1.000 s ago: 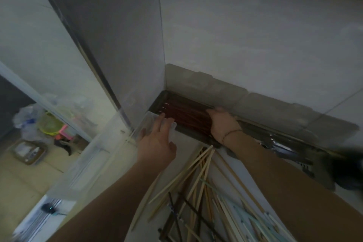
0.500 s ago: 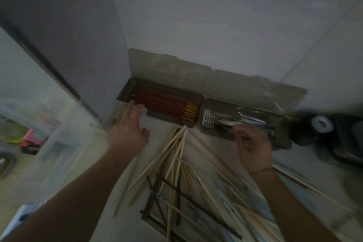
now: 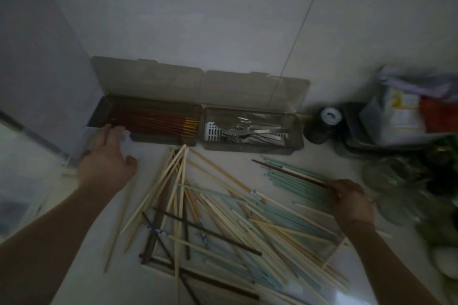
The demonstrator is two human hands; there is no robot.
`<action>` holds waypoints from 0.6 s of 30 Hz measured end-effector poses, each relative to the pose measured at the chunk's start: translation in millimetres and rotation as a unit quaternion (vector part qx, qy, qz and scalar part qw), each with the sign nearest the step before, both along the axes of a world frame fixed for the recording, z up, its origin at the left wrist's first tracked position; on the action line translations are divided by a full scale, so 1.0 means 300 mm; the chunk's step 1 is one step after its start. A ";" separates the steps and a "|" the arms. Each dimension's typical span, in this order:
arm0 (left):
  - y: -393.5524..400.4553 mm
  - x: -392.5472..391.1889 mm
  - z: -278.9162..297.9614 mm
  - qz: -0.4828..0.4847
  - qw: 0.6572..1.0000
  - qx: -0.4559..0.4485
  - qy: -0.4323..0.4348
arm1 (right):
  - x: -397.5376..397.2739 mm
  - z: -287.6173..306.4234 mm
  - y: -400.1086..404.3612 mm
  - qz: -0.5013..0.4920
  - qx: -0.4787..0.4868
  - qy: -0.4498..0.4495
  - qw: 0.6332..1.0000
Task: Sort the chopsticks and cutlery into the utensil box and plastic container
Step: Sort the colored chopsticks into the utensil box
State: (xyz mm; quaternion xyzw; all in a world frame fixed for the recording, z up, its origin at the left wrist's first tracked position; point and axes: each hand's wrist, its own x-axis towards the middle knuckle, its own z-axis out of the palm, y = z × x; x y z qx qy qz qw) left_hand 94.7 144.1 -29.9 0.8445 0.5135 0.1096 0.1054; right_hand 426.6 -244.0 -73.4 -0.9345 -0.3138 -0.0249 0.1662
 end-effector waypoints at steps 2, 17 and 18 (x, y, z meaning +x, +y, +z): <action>-0.001 0.001 0.001 0.005 1.000 -0.005 0.006 | 0.013 -0.003 0.009 -0.003 -0.035 -0.023 0.999; -0.010 -0.006 0.007 -0.005 1.000 0.012 -0.007 | 0.040 -0.016 0.015 0.039 -0.085 0.044 0.995; -0.011 -0.005 0.007 -0.004 1.000 0.015 -0.009 | 0.039 -0.010 0.019 0.034 -0.092 0.056 0.994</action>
